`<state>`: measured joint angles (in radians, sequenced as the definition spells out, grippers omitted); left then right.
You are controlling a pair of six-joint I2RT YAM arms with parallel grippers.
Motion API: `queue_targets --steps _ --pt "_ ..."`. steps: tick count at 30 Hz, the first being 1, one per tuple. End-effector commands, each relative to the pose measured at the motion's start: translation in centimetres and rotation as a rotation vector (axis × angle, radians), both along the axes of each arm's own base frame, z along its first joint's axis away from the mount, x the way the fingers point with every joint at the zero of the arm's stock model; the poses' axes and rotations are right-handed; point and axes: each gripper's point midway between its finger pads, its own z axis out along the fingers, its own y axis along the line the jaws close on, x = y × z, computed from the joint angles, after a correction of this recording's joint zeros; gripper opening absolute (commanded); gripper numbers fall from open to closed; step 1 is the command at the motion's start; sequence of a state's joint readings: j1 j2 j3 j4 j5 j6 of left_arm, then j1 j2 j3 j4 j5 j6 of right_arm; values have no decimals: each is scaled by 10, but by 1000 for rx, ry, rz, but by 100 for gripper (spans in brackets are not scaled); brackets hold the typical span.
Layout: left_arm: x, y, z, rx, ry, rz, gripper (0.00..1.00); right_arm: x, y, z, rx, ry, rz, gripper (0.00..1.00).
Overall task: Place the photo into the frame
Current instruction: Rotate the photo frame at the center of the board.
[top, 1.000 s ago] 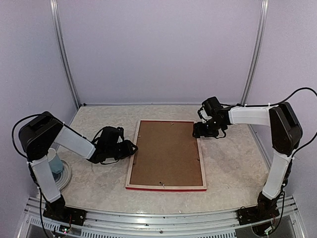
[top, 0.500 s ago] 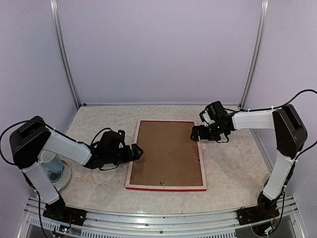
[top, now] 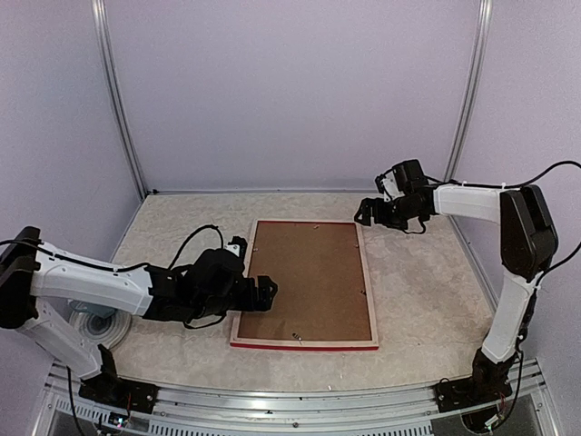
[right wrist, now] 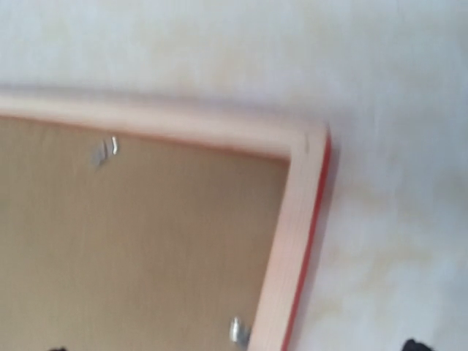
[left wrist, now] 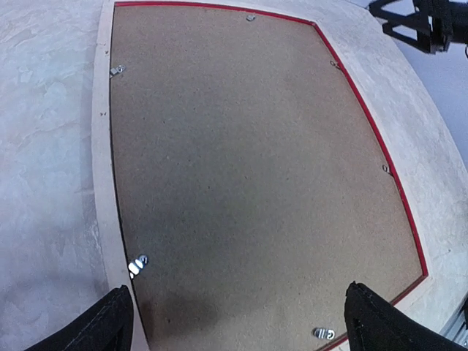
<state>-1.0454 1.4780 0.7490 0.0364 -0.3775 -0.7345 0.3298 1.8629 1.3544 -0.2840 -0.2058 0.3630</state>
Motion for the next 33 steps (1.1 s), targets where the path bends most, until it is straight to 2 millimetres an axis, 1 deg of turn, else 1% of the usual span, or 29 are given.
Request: queue_targets --steps 1,5,9,10,11,13,15,18,21,24,26,28,33 --pt "-34 26 -16 124 58 24 99 34 0 -5 -24 4 8 99" --pt "-70 39 -16 154 64 19 99 65 6 -7 -46 -7 15 99" --pt "-96 51 -10 172 71 8 99 89 18 -8 -26 -30 51 99" --pt "-102 54 -12 176 86 11 99 95 20 -9 -22 -34 57 99" --pt "-107 55 -12 177 98 5 99 100 23 -15 -25 -30 65 99" --pt "-117 60 -18 198 122 7 99 108 28 -16 -14 -39 78 99" --pt "-124 66 -25 229 141 14 99 111 33 -23 4 -31 99 99" --pt "-131 76 -42 311 174 32 99 110 38 -33 22 -22 121 99" --pt "-137 81 -58 400 195 44 99 110 40 -41 30 -26 137 99" --pt "-141 82 -69 485 196 52 99 108 42 -45 38 -23 155 99" --pt "-141 85 -79 547 191 68 99 108 43 -47 34 -29 162 99" --pt "-140 85 -84 575 184 84 99 108 42 -49 28 -31 168 99" --pt "-135 79 -94 594 167 100 99 109 43 -55 15 -37 185 99"
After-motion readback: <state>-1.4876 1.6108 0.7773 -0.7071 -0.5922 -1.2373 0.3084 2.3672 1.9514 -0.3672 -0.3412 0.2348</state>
